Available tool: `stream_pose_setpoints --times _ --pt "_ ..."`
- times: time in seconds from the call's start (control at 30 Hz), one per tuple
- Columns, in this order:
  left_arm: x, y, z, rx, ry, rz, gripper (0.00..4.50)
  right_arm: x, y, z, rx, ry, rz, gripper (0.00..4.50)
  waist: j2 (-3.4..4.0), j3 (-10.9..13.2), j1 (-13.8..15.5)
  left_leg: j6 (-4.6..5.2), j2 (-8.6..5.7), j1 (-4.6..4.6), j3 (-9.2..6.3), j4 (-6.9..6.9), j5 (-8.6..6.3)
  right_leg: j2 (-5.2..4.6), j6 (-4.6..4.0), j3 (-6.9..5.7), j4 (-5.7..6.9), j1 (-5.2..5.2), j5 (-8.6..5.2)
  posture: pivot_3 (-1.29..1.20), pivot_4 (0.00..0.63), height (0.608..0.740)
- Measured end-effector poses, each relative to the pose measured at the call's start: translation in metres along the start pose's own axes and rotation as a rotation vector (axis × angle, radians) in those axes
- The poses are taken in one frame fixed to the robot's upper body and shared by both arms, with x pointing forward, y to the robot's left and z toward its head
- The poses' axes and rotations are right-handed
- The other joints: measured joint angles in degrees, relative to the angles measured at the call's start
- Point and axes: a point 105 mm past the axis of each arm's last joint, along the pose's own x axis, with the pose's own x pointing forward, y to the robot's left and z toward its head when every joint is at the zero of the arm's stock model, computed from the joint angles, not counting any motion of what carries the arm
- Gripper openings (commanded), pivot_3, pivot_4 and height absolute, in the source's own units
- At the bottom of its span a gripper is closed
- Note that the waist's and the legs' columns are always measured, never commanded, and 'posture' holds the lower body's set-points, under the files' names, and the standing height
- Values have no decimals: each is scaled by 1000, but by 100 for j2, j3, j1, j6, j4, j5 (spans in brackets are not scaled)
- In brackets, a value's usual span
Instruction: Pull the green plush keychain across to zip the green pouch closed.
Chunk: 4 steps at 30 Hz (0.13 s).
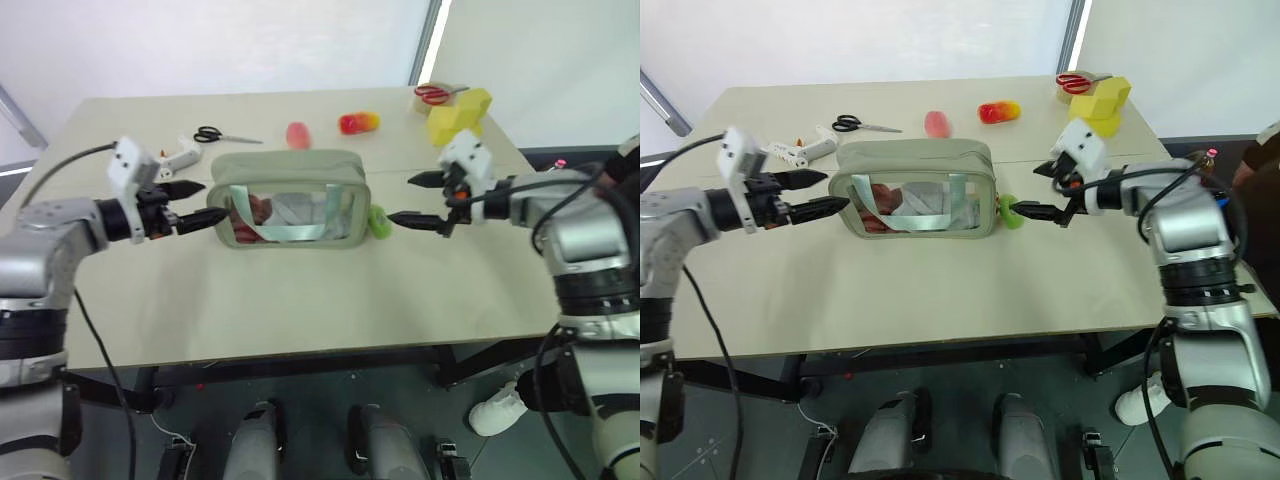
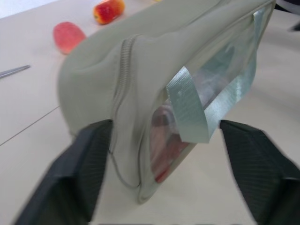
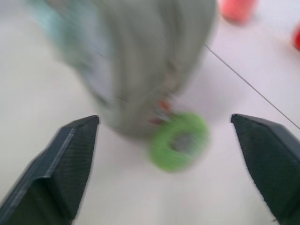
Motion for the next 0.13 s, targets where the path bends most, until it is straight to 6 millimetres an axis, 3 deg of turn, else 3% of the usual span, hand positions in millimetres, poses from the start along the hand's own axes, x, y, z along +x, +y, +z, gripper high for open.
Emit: stream_pose_setpoints --times 0.13 --pt "-16 6 0 -32 0 33 4482 -3 21 23 23 -75 59 4500 0 0 16 0 0 0 -1 1 -3 -4 -5 0 -7 -2 2 0 150 740"
